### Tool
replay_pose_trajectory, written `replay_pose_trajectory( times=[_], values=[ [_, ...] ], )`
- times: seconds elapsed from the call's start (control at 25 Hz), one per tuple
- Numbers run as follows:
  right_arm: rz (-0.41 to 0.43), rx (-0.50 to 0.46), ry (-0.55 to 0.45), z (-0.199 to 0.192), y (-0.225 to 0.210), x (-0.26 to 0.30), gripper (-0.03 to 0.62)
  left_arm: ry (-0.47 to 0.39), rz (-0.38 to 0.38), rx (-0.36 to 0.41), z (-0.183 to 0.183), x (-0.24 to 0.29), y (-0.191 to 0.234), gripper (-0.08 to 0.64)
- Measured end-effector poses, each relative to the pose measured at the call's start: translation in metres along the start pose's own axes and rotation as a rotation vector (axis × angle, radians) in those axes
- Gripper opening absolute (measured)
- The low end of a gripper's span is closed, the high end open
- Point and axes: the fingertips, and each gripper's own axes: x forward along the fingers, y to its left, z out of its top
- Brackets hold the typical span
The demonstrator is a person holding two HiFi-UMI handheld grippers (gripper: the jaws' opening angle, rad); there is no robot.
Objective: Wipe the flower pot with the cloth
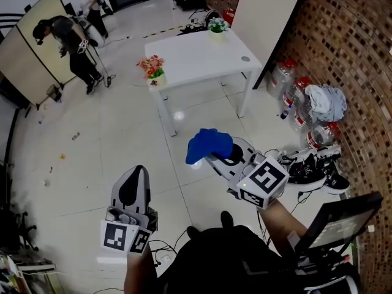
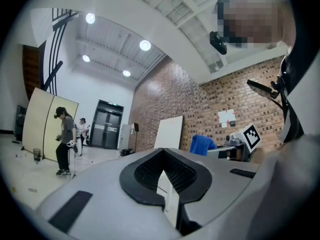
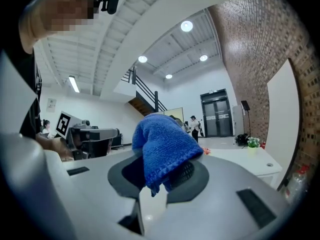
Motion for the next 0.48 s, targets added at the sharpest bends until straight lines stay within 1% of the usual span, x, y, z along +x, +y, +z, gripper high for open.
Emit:
replay_pose_trajectory(
  times=[0.16,0.48],
  values=[
    [-0.015,-0.009,-0.006,0.005,-0.001,-0.003,0.061,-0.006,-0.014,0.008,0.004,0.0,-0.003,0.002],
    [-0.022,-0.018,-0.024,0.014,0.009,-0.011,0.061,-0.016,-0.015,0.028,0.014,-0.016,-0.009,0.002]
  ],
)
